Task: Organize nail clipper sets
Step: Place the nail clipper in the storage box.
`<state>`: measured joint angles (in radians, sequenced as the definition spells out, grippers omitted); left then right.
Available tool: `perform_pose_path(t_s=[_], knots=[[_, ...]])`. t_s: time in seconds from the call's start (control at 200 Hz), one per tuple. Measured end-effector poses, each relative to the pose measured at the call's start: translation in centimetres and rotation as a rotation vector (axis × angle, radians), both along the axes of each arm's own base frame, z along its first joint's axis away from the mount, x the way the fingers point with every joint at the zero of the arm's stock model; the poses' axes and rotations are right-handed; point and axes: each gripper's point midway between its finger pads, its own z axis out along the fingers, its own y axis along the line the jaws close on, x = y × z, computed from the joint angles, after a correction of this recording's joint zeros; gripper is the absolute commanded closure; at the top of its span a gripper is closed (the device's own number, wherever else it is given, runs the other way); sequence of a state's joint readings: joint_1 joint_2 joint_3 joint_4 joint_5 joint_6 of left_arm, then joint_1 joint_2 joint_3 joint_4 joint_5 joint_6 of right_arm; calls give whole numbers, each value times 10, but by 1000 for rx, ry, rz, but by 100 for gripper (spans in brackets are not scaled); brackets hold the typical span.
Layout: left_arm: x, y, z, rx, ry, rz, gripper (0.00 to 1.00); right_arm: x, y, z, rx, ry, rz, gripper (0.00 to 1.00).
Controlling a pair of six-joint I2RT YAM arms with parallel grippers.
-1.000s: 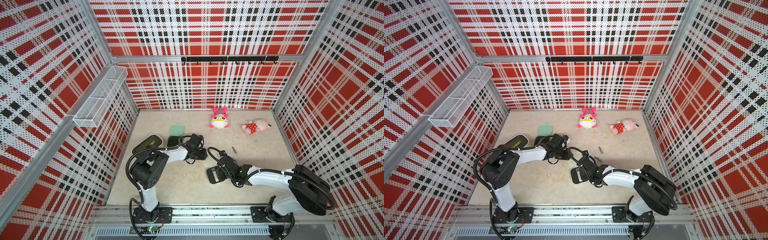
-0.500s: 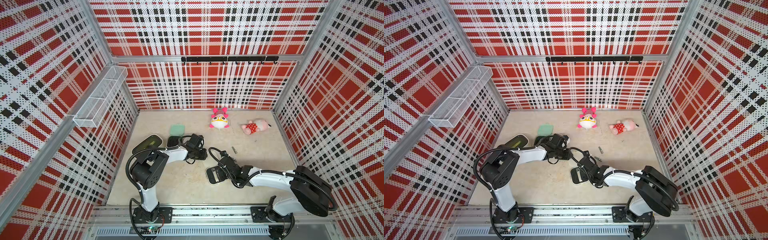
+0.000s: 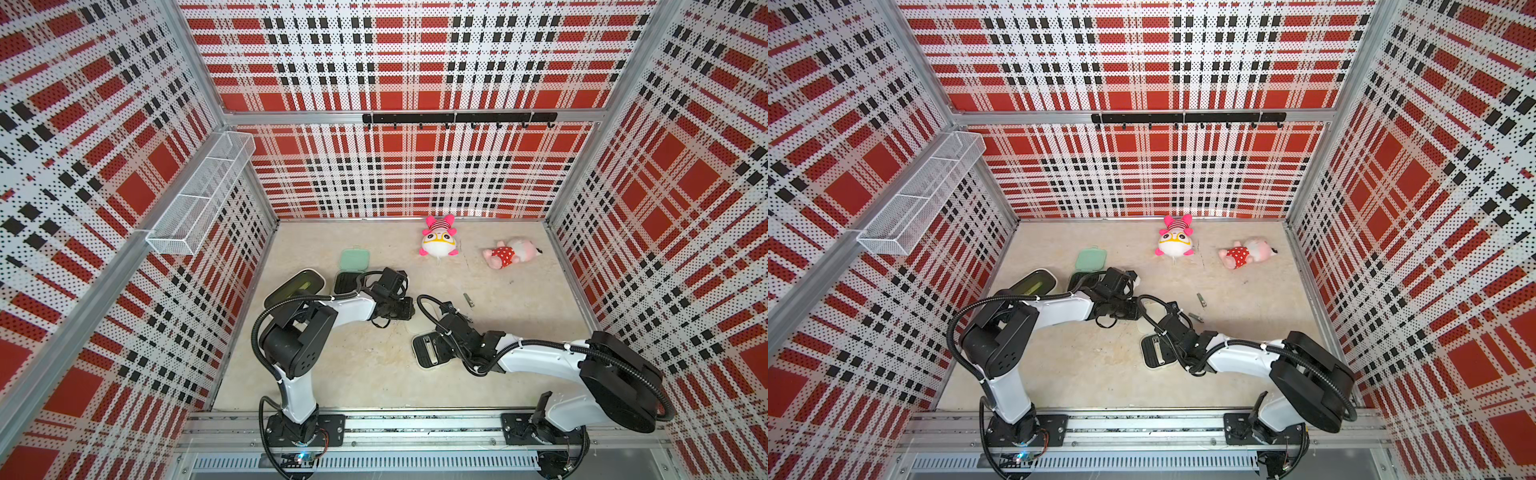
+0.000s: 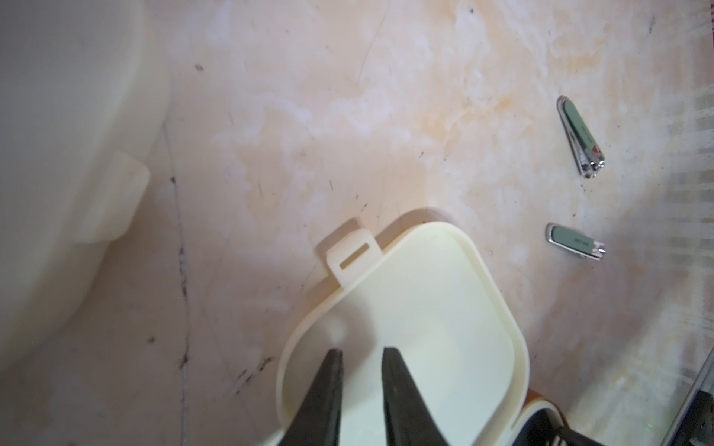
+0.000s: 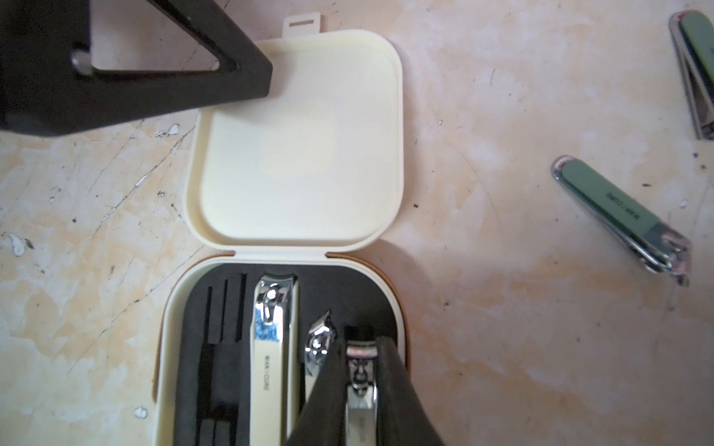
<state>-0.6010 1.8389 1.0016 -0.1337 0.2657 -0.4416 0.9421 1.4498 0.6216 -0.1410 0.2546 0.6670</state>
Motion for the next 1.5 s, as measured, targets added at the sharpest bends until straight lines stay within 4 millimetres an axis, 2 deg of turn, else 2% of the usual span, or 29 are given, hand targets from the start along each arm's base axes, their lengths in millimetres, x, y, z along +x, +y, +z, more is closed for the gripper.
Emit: perform_pose_path(t_s=[0.366,1.217,1.498], knots=[[0,0,0,0,0,0,76,1,2,-4,-6,5,5,82],[0,0,0,-1,-1,0,76,5,0,3,-19,-20,-20,67],[0,0,0,-1,-1,0,76,8,-7,5,-56,-36,-45,70]])
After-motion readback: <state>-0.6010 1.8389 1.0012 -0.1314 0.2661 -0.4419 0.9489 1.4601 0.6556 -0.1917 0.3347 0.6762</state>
